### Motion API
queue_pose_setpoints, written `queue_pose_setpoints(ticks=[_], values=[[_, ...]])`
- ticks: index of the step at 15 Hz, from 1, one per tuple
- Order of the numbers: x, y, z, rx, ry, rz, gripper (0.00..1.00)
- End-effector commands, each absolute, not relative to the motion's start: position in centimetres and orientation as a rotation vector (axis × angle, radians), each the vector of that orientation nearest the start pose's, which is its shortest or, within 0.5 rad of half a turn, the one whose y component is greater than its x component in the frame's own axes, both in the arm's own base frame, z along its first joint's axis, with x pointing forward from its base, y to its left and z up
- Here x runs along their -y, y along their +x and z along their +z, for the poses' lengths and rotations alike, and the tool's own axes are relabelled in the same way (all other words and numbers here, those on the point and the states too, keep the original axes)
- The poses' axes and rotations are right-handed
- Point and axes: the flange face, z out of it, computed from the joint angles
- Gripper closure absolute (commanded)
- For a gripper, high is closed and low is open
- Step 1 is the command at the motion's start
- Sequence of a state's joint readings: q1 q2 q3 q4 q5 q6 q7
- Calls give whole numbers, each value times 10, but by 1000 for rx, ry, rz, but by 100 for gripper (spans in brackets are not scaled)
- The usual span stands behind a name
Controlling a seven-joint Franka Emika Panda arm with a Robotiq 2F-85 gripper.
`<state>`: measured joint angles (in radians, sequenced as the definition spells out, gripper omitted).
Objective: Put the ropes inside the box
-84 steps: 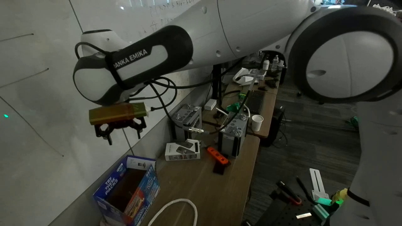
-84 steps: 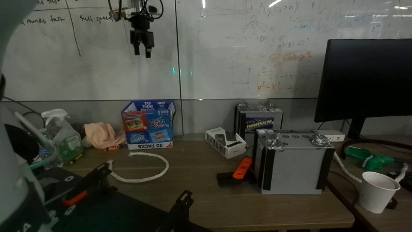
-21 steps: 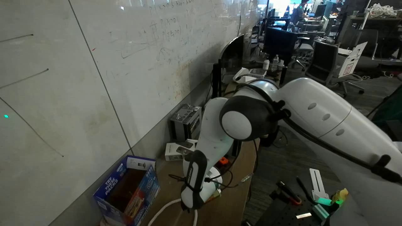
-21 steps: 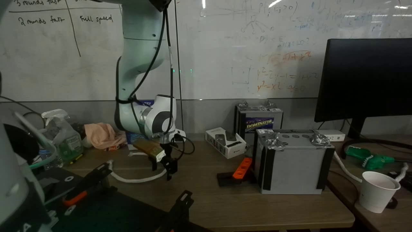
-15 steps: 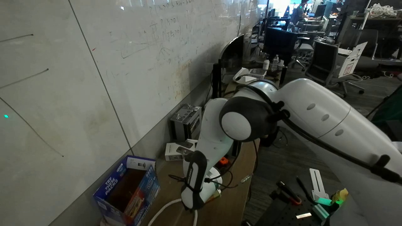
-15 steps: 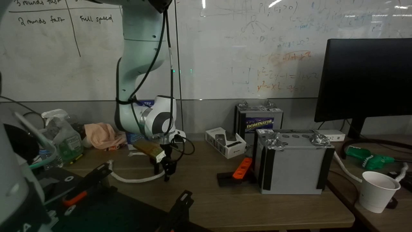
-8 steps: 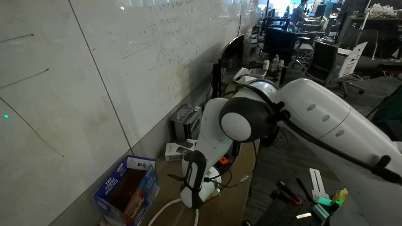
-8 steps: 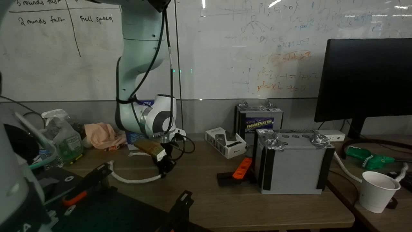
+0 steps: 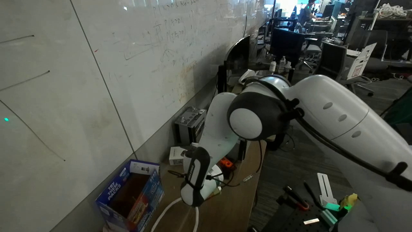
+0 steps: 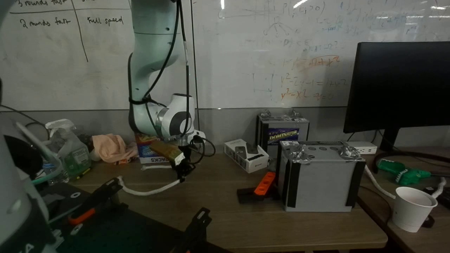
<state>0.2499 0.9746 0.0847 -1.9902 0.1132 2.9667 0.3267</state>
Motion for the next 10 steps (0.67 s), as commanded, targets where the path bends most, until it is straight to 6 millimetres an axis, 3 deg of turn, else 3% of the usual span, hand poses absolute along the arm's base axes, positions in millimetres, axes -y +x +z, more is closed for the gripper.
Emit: queue_pose_setpoints(ticks=[1,10], values=[[-182,524,55,-219,-3033,-42,93],[-228,525,245,-201,-2980,-180,93]])
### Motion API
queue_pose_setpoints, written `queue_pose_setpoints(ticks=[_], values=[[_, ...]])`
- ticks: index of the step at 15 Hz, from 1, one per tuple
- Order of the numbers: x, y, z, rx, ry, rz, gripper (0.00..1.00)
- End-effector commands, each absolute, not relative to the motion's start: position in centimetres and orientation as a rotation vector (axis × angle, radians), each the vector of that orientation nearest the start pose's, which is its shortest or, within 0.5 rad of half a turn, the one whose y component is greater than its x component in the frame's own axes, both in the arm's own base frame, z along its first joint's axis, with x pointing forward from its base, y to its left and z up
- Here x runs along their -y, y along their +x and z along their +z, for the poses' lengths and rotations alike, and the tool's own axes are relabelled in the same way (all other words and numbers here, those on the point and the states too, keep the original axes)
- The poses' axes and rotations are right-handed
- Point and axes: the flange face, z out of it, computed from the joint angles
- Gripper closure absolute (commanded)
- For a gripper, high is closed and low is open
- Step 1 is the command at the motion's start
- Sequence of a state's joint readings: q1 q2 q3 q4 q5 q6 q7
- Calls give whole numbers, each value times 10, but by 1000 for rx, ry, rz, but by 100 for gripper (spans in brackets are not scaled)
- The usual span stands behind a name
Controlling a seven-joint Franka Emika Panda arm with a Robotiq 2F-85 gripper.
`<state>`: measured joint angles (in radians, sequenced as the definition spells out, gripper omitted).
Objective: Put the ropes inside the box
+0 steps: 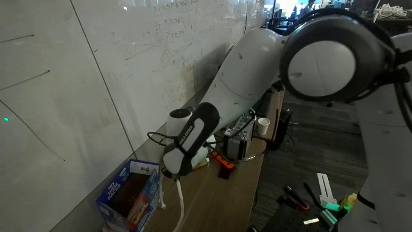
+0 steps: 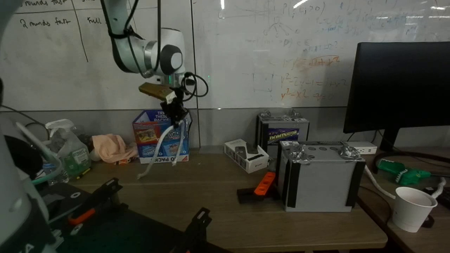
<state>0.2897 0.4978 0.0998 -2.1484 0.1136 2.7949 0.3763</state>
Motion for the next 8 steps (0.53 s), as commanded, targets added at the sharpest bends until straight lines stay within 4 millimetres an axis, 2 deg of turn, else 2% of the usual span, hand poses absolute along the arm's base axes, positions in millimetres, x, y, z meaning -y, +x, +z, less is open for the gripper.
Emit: queue_pose_setpoints(ticks=[1,8], values=[[-236,523,268,-211,-2971,-190,93],[-305,508,426,-331,-2903,-191,93]])
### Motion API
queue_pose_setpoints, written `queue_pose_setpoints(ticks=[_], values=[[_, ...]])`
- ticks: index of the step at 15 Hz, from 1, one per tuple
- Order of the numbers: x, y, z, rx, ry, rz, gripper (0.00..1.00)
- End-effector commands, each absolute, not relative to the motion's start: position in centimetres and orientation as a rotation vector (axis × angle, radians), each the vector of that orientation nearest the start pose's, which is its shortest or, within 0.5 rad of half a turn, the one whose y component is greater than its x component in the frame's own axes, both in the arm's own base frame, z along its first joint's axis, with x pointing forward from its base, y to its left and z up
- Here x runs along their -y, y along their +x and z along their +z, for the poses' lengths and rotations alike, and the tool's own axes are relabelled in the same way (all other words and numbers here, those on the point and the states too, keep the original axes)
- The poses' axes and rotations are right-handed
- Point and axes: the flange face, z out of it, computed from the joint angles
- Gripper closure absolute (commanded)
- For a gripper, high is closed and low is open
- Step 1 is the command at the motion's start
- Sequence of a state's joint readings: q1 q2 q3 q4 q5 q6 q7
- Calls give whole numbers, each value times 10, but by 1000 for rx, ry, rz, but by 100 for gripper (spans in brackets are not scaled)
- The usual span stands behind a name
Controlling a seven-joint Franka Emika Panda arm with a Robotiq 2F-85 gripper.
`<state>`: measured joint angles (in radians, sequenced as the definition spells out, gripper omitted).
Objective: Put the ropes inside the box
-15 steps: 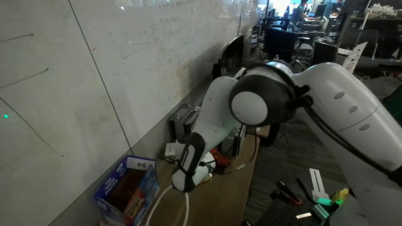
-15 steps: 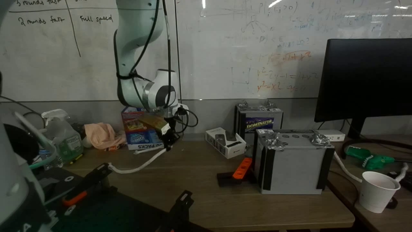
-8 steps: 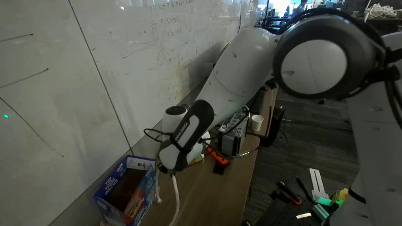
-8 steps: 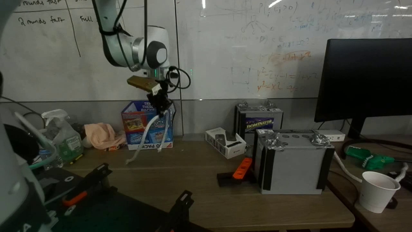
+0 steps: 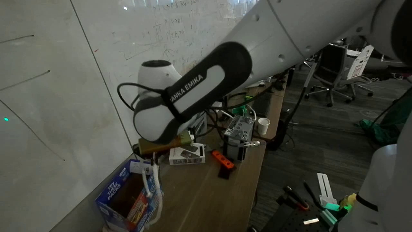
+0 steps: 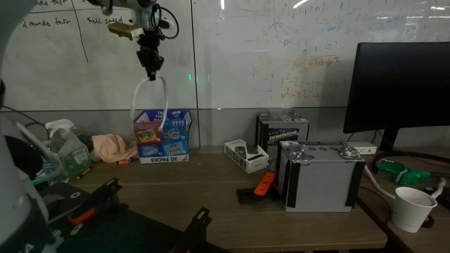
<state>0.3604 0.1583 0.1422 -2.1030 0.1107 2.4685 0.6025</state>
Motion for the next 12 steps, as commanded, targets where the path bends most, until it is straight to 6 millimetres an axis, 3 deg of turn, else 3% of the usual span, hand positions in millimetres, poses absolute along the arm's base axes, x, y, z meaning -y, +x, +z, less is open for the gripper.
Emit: queue_pose_setpoints(ticks=[1,3,6,9,12], values=[[-316,507,442,-355,-2890,-195,93],[-330,508,471,-408,-2858,-214,93],[-336,521,493,-516,-2791,-295,93],[-328,540,496,-608,-2762,-361,93],[-317,562,485,-675,-2769,-420,93]])
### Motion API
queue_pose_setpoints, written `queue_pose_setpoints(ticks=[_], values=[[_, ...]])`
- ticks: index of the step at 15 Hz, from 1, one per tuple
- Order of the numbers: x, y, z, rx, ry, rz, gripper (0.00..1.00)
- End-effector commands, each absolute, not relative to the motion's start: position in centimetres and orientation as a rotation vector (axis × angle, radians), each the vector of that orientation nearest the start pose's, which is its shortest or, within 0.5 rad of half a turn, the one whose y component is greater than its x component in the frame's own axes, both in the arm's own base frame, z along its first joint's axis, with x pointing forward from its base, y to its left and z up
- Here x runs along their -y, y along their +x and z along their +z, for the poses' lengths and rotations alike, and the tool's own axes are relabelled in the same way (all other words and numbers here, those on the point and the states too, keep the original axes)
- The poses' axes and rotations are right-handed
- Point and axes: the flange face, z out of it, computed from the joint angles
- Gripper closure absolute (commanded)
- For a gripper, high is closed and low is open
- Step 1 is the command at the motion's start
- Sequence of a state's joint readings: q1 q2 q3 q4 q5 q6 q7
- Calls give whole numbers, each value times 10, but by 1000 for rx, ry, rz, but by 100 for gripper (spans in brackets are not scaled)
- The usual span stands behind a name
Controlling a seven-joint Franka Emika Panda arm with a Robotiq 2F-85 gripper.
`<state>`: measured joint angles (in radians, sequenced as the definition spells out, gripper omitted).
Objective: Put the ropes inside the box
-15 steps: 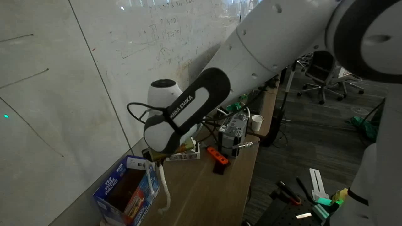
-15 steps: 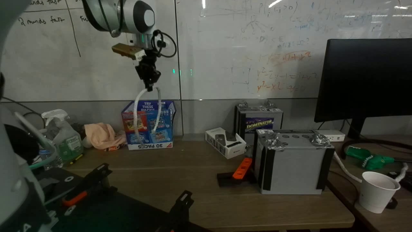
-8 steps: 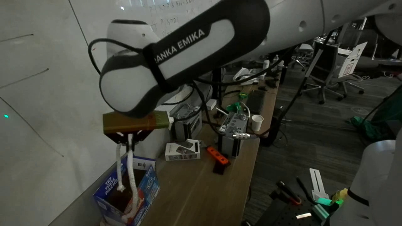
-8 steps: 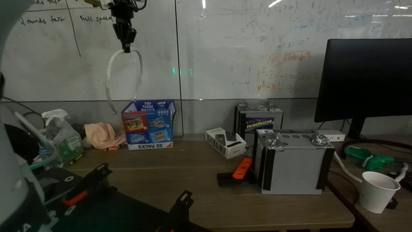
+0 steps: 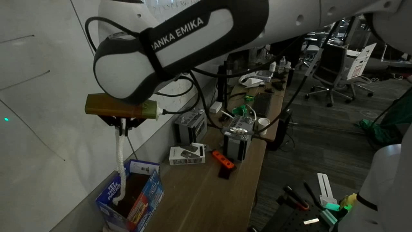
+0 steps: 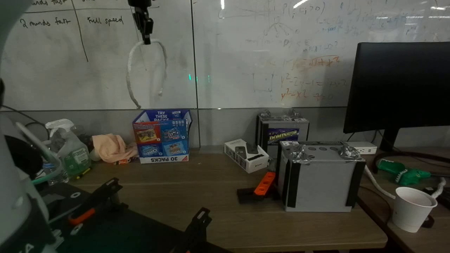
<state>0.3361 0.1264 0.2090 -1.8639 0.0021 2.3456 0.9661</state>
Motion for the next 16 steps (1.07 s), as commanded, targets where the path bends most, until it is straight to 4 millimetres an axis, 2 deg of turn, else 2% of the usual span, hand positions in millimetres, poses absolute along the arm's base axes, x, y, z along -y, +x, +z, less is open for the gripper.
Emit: queue_pose_setpoints(ticks=[1,5,11,16], values=[[-313,570,479,-692,-2772,-422,93],[-308,596,451,-732,-2786,-400,93],[-317,627,409,-758,-2809,-351,93],[-320,644,388,-774,-2818,-315,94]])
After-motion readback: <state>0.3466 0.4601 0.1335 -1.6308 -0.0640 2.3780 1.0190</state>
